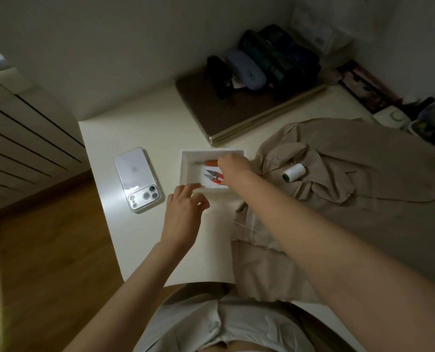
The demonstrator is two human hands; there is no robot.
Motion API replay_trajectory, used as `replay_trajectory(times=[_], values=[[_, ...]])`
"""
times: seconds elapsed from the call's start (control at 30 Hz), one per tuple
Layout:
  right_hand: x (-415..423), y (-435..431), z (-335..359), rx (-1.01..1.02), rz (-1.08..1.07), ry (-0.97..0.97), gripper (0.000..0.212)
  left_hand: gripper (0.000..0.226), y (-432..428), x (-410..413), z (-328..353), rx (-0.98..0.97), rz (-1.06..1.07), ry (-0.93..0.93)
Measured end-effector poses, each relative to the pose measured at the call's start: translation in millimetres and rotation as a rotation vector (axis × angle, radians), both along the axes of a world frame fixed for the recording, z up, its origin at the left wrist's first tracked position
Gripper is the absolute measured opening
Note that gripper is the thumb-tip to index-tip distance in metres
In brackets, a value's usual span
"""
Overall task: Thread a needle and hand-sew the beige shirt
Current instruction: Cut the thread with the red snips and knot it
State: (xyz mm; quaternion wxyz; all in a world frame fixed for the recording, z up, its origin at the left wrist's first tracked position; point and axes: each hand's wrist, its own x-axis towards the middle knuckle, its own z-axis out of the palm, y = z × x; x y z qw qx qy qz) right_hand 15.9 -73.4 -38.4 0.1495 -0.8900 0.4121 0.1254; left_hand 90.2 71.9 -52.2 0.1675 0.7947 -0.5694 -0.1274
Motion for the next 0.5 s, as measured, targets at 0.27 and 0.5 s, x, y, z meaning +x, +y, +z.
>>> replay_trajectory(times=[0.27,0.5], values=[[-2.2,-3.6,0.9,0.016,0.078,-0.051,0.037,0.005,1.7,1.6,-4.1,-0.055,0.026,0.041],[-36.8,25.1,29.3,0.249,-0.034,-0.563,0.035,0.013,8.4,-7.4,-2.6,-0.008,0.169,0.421]])
